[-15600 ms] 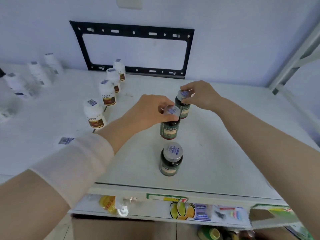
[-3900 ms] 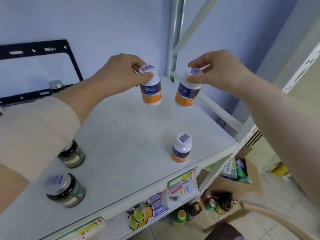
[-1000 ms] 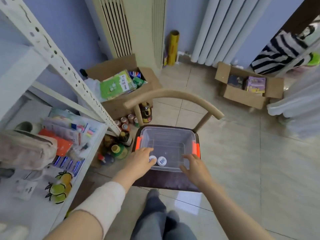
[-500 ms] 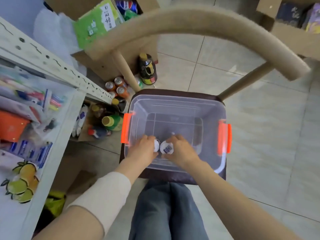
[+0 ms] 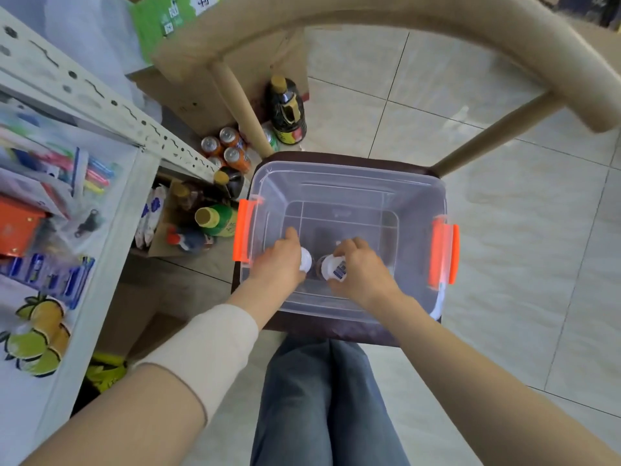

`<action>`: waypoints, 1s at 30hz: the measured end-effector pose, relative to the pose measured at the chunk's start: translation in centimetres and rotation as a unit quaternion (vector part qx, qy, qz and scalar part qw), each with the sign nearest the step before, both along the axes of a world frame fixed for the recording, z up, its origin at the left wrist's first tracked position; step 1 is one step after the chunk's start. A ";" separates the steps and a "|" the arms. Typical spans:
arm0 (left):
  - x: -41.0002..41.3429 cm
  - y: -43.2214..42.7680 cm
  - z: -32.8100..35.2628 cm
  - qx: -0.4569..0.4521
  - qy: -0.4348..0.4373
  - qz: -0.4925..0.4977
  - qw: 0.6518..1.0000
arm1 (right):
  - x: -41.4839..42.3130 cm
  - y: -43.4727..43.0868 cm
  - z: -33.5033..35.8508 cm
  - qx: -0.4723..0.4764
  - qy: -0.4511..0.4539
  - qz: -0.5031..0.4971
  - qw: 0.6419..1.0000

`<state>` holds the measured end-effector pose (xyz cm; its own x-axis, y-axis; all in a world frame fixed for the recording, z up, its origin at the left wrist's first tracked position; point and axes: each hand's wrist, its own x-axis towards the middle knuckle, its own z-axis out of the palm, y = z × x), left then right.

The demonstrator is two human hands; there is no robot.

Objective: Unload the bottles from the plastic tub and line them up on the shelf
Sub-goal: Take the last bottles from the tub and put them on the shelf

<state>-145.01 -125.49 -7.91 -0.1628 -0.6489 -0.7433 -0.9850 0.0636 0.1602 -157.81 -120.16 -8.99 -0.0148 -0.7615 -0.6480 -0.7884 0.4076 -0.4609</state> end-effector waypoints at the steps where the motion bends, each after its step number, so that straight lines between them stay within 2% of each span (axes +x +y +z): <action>1: 0.1 -0.2 0.9 -0.013 0.015 0.003 1.000 | -0.4 -0.1 0.8 -0.007 -0.001 -0.013 1.000; 5: 1.6 -1.1 7.4 -0.073 0.112 0.048 0.990 | -2.1 -0.3 6.3 -0.060 0.005 -0.078 0.995; 12: 6.3 -0.3 25.5 -0.177 0.289 0.141 0.930 | -2.8 -1.2 22.7 -0.210 -0.001 -0.098 0.973; 15: 8.5 0.6 32.2 -0.236 0.309 0.165 0.906 | -2.3 -1.9 29.4 -0.285 -0.019 -0.061 0.956; 19: 11.6 2.3 39.6 -0.298 0.337 0.212 0.868 | -0.4 -3.3 38.1 -0.332 -0.035 -0.003 0.943; 24: 15.6 4.9 48.0 -0.370 0.391 0.265 0.800 | 3.8 -4.5 47.9 -0.392 -0.087 0.045 0.915; 30: 23.6 7.4 56.9 -0.500 0.373 0.296 0.724 | 11.9 -5.5 58.0 -0.431 -0.176 0.104 0.879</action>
<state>-121.40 -118.12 49.00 0.2495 -0.9219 0.2962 -0.5507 0.1166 0.8266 -145.96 -125.68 49.03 0.2690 -0.9340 0.2351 -0.5520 -0.3496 -0.7570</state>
